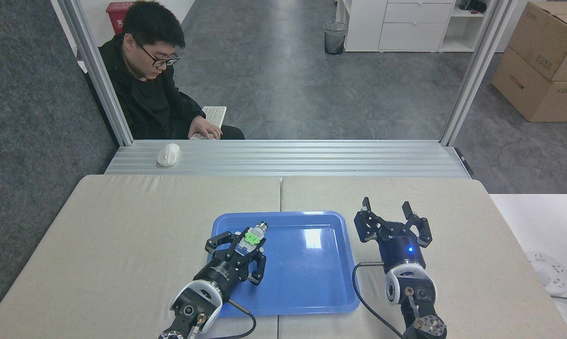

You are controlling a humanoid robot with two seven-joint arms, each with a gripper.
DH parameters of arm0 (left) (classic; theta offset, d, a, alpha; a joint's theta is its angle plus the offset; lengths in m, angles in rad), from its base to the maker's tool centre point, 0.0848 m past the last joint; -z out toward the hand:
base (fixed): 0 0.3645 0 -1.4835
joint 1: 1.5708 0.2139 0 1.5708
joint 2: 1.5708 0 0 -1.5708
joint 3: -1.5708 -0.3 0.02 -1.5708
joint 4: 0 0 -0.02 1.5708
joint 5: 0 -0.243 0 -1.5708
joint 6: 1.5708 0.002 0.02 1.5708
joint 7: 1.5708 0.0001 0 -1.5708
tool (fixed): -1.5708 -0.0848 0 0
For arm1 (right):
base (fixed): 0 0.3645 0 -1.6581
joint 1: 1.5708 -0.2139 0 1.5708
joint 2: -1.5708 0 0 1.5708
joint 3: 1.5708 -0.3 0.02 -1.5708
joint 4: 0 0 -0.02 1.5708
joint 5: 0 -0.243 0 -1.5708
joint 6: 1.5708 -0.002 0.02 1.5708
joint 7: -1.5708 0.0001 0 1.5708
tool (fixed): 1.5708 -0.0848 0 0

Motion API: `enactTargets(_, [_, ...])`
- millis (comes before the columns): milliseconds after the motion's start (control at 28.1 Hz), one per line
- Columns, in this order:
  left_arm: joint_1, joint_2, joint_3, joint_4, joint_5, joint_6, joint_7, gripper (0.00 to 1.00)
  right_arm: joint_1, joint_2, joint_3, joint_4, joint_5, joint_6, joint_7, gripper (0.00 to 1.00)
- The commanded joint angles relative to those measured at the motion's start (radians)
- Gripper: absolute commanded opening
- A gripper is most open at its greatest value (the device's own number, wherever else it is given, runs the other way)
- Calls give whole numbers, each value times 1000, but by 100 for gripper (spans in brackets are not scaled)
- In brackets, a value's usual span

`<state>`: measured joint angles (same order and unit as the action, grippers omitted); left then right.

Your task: Pick up switch part and place in tray

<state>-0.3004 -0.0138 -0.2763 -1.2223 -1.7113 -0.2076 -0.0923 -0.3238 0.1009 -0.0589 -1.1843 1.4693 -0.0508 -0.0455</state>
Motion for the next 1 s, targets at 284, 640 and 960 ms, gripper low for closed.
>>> enactTargets(284, [-51, -60, -118, 4, -18, 112, 0, 85, 0, 0, -2, 0, 0, 0, -1, 100])
enactTargets(640, [-63, -48, 30, -86, 4, 283, 19, 92, 0, 0, -4, 0, 0, 0, -1, 100])
enactTargets(960, [-72, 15, 187, -22, 234, 301, 16, 98, 0, 2, -4, 0, 0, 0, -1, 100])
